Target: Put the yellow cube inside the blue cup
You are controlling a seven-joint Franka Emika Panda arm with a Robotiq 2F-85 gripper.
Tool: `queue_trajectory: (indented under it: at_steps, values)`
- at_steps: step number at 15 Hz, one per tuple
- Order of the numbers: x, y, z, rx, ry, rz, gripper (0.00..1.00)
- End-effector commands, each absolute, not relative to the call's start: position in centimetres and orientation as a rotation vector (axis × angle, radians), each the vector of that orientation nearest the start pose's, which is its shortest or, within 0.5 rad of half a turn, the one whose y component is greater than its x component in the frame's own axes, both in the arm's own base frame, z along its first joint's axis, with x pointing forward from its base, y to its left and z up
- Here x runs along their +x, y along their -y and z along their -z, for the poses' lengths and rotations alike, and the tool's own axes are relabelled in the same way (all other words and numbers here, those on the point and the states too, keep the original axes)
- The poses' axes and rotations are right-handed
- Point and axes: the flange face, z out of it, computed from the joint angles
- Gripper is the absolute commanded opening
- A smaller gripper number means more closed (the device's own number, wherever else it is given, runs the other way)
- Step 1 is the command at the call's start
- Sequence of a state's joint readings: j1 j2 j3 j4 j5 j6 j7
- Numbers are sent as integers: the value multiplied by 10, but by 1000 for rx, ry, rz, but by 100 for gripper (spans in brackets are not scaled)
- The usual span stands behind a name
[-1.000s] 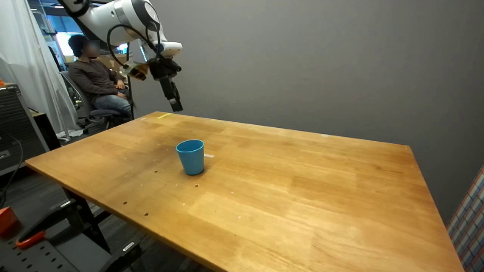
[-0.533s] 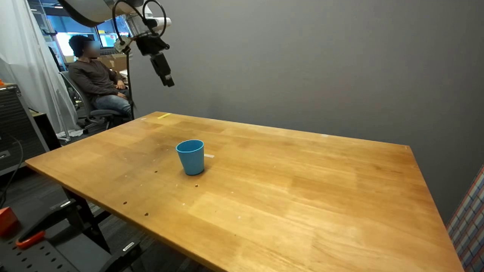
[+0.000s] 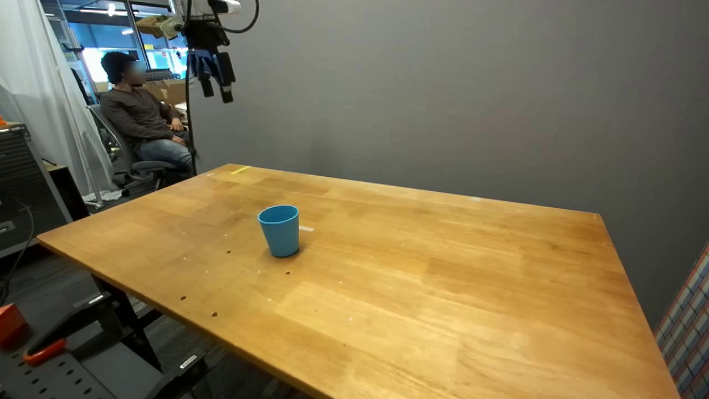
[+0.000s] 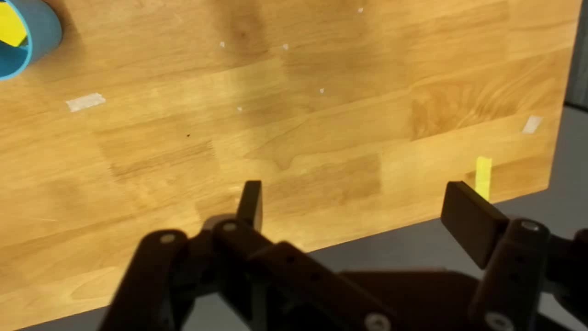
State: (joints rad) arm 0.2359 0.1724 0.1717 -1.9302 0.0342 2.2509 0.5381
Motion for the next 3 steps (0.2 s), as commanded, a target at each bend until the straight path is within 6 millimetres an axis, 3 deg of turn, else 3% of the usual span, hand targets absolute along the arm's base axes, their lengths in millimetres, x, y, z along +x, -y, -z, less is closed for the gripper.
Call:
queue_trajectory:
  at_steps: [1, 3]
  values:
    - [558, -238, -419, -3000, -170, 107, 100]
    - [552, -236, -425, -2991, -102, 54, 100]
